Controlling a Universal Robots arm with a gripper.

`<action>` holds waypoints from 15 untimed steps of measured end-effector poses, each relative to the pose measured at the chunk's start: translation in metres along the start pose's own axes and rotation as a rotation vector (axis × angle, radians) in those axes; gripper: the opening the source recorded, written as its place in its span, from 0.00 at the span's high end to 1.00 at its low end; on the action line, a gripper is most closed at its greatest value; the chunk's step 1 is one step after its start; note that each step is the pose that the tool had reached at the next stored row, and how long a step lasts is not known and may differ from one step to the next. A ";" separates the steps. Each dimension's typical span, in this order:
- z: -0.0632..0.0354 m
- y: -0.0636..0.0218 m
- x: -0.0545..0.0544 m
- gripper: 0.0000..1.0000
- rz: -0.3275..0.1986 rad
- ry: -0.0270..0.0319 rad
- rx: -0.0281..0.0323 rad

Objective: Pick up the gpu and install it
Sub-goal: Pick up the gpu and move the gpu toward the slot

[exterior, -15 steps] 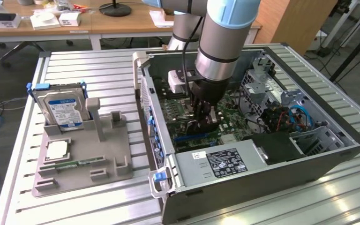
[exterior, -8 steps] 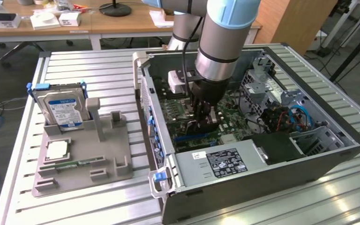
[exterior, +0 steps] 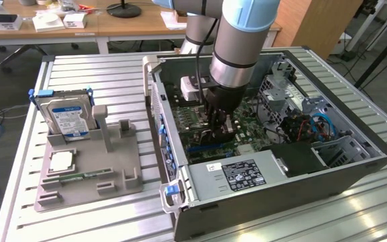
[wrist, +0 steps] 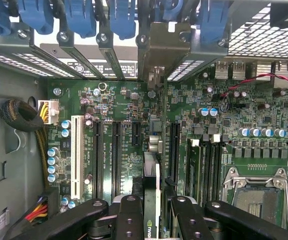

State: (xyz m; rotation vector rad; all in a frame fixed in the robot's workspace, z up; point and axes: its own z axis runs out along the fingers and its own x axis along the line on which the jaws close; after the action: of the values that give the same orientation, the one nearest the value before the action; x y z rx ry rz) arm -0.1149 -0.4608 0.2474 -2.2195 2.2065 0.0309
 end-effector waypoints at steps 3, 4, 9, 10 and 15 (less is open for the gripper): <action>0.0002 0.0000 0.000 0.74 0.000 0.0000 0.0000; 0.0007 0.0000 0.000 0.74 0.000 -0.0004 0.0003; 0.0010 0.0001 0.000 0.74 0.000 -0.0001 0.0001; 0.0010 0.0001 0.000 0.74 0.000 -0.0001 0.0001; 0.0013 0.0001 0.000 0.74 0.000 0.0000 0.0000</action>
State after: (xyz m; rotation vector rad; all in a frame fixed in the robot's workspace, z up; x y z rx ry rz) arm -0.1150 -0.4608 0.2461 -2.2195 2.2065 0.0309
